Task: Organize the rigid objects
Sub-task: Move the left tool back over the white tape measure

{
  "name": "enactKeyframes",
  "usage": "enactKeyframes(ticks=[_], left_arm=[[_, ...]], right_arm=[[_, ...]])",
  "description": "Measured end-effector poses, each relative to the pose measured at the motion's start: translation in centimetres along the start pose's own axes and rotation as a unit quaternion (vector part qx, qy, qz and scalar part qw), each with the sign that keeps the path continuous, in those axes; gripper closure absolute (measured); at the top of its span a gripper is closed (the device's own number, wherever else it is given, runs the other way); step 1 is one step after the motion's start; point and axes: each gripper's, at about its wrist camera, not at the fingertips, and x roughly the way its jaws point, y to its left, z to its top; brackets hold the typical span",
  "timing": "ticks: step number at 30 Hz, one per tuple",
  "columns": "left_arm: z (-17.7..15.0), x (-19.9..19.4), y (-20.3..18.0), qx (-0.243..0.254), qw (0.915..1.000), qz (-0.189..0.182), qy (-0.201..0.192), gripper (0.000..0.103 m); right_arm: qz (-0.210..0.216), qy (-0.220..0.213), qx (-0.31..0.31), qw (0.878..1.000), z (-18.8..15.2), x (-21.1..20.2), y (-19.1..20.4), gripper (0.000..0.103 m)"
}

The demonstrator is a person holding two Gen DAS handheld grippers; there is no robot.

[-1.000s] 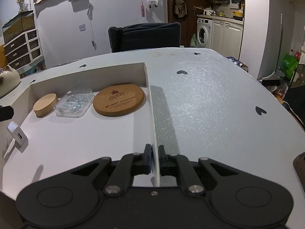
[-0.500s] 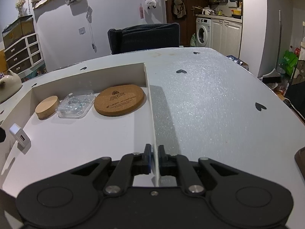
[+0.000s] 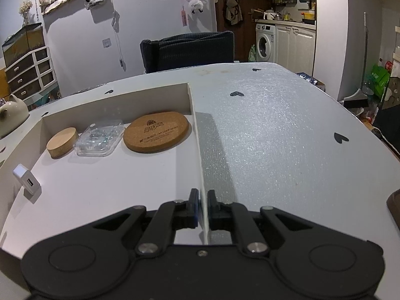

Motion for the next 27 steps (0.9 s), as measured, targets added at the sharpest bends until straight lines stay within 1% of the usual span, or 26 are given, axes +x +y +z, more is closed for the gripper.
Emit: enactKeyframes(ticks=[6,14,22,25,27], left_arm=[[-0.9,-1.6,1.3,-0.009,0.9999,0.012,0.000,0.000],[-2.4,-3.7,3.6,-0.025,0.9986,0.046,-0.005,0.000],[-4.5,-4.6,6.1,-0.046,0.9964,0.068,0.023,0.000],[-5.2,-4.7,6.6,-0.048,0.9950,0.084,0.027,0.000],[-5.5,-4.7,6.8,-0.046,0.9939,0.096,0.028,0.004]], right_arm=[[-0.001,-0.002,0.002,1.000,-0.1,0.0,0.0,0.096],[-0.001,-0.004,0.002,1.000,-0.1,-0.1,0.0,0.096],[-0.002,-0.007,0.003,1.000,-0.2,-0.1,0.1,0.096],[-0.002,-0.007,0.003,1.000,-0.2,-0.1,0.1,0.096],[-0.002,-0.007,0.002,1.000,-0.2,-0.1,0.1,0.096]])
